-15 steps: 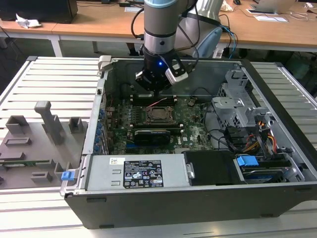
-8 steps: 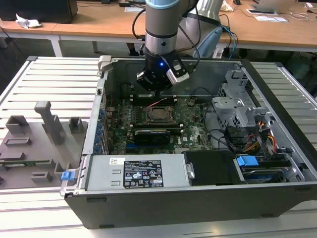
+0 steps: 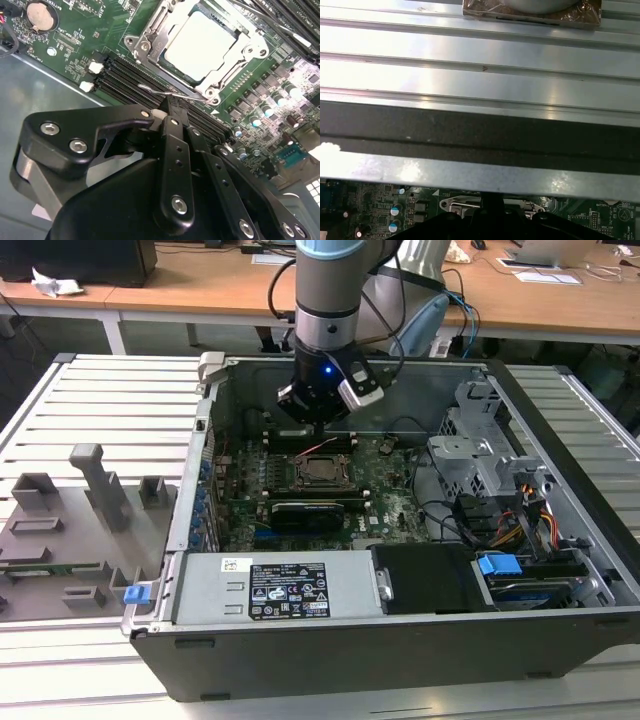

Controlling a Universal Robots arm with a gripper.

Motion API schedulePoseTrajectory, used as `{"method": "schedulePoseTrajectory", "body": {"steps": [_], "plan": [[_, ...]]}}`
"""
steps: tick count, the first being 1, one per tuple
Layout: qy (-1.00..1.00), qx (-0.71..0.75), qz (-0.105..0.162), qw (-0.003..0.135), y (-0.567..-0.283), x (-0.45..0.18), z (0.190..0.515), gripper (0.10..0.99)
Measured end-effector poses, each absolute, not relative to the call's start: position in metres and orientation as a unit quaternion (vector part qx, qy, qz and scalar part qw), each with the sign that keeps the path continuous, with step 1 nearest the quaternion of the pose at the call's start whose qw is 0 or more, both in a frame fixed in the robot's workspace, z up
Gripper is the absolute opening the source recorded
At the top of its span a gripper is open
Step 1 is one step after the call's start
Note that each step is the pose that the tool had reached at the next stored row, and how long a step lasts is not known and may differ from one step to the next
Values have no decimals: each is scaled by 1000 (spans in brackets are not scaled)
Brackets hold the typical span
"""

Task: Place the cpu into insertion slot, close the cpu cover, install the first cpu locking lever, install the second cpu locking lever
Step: 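Install the first cpu locking lever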

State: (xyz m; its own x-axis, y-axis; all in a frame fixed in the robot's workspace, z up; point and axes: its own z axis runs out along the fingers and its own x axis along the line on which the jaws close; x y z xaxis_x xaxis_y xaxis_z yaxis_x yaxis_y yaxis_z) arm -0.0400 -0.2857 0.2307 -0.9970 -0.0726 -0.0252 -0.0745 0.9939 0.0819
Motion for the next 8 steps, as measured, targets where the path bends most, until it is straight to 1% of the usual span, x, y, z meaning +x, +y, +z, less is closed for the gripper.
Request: {"method": "schedulePoseTrajectory", "body": {"steps": [8], "plan": [[999,-31,41,11,-286,-35,227,106]]}}
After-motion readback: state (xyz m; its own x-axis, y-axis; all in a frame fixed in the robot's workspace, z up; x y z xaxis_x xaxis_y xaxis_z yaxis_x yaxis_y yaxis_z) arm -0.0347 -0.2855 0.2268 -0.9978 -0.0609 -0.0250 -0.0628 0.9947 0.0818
